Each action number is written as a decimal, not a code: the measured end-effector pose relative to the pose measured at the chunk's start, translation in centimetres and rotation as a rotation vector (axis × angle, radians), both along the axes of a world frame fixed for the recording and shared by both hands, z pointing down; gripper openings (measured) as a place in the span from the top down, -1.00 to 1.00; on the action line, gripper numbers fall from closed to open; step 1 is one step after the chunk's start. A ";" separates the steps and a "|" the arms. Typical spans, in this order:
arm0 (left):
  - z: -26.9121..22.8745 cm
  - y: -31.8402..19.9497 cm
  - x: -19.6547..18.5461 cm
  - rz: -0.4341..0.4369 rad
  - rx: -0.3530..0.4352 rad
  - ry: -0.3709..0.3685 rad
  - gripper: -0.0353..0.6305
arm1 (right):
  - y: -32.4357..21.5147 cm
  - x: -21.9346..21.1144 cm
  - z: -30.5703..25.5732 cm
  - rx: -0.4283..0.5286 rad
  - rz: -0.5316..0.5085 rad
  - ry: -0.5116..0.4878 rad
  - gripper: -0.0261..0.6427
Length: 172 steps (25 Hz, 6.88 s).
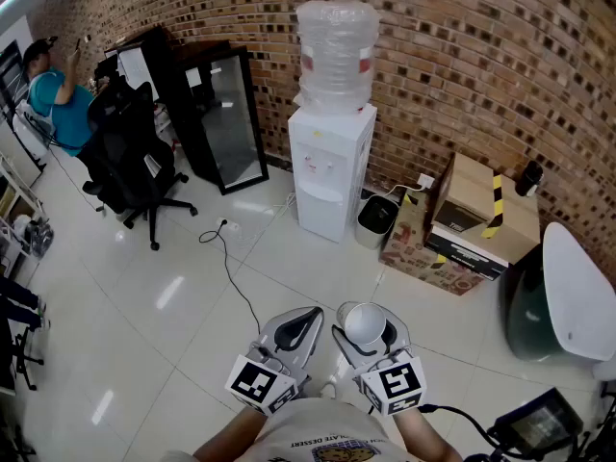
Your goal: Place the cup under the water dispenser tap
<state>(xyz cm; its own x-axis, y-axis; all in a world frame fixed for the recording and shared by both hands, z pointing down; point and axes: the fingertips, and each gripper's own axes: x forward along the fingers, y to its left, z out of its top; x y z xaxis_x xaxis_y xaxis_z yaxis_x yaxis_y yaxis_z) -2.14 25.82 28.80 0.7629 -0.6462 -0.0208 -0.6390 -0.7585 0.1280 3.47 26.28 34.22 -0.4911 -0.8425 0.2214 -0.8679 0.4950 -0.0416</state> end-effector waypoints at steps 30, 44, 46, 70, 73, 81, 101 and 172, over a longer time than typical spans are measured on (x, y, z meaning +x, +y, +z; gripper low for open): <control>2.5 -5.6 2.7 -0.026 -0.019 0.008 0.93 | -5.6 2.6 1.7 0.001 -0.005 0.005 -0.05; 4.0 -16.7 1.5 -0.010 -0.083 0.028 0.93 | -15.8 1.1 2.8 -0.055 0.004 0.028 -0.05; 3.8 -18.9 1.3 0.002 -0.088 0.026 0.93 | -17.8 0.8 2.5 -0.058 0.015 0.026 -0.05; 3.4 -37.7 -3.7 0.041 -0.087 0.048 0.93 | -36.8 -4.7 1.5 -0.050 0.060 0.071 -0.05; 3.7 -38.4 -3.7 0.032 -0.092 0.050 0.93 | -37.6 -4.6 1.9 -0.056 0.055 0.073 -0.05; 5.2 -40.6 -1.9 0.015 -0.118 0.048 0.93 | -39.7 -3.6 3.5 -0.088 0.038 0.062 -0.05; 13.8 -48.4 0.3 -0.075 -0.187 0.046 0.93 | -48.5 -1.1 13.2 -0.136 0.049 0.107 -0.05; 36.0 -52.1 1.2 -0.108 -0.345 0.003 0.93 | -65.1 3.9 47.2 -0.321 0.192 0.097 -0.17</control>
